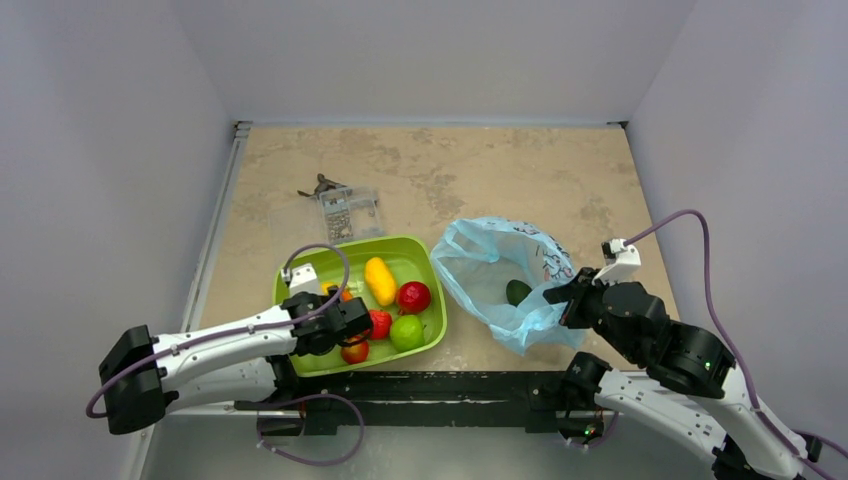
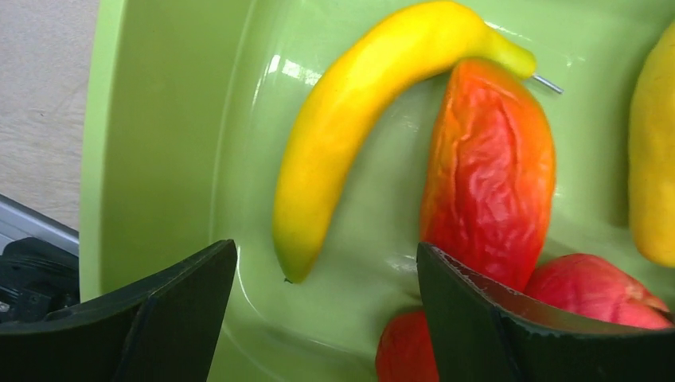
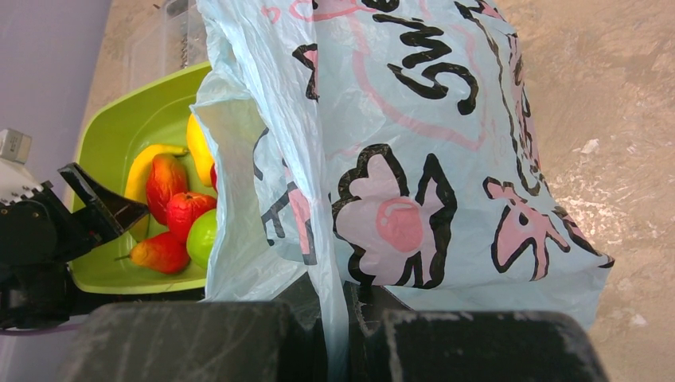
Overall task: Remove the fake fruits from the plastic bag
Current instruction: Place the fake fruit in the bin, then take out the fake fruit from the plastic bag.
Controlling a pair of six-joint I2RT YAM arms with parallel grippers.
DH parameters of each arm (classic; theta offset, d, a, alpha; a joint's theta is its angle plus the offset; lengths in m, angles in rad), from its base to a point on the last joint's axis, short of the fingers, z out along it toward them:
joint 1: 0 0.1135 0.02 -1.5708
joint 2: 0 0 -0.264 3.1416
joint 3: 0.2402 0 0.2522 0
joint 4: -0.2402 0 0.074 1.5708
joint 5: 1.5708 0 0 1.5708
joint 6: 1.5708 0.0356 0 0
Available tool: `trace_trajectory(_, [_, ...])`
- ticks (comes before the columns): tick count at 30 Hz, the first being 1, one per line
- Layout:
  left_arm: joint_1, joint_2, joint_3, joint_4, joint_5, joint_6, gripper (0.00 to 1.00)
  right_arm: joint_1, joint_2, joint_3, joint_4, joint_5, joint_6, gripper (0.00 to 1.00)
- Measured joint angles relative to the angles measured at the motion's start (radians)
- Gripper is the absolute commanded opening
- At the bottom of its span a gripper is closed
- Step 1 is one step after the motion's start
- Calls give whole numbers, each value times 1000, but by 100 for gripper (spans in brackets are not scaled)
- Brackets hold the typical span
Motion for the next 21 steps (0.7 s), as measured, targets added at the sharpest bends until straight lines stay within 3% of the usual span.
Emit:
trace_trajectory(5, [0,-50,70,12,23,79,88,0,0,0,0,0,0,0])
trace_trajectory(11, [2,-112,213,211,133,355,85,0,0,0,0,0,0,0])
trace_trajectory(16, [3,-68,293,484,342,581,81,0,0,0,0,0,0,0])
trace_trajectory(21, [2,96,403,702,568,722,77,0,0,0,0,0,0,0])
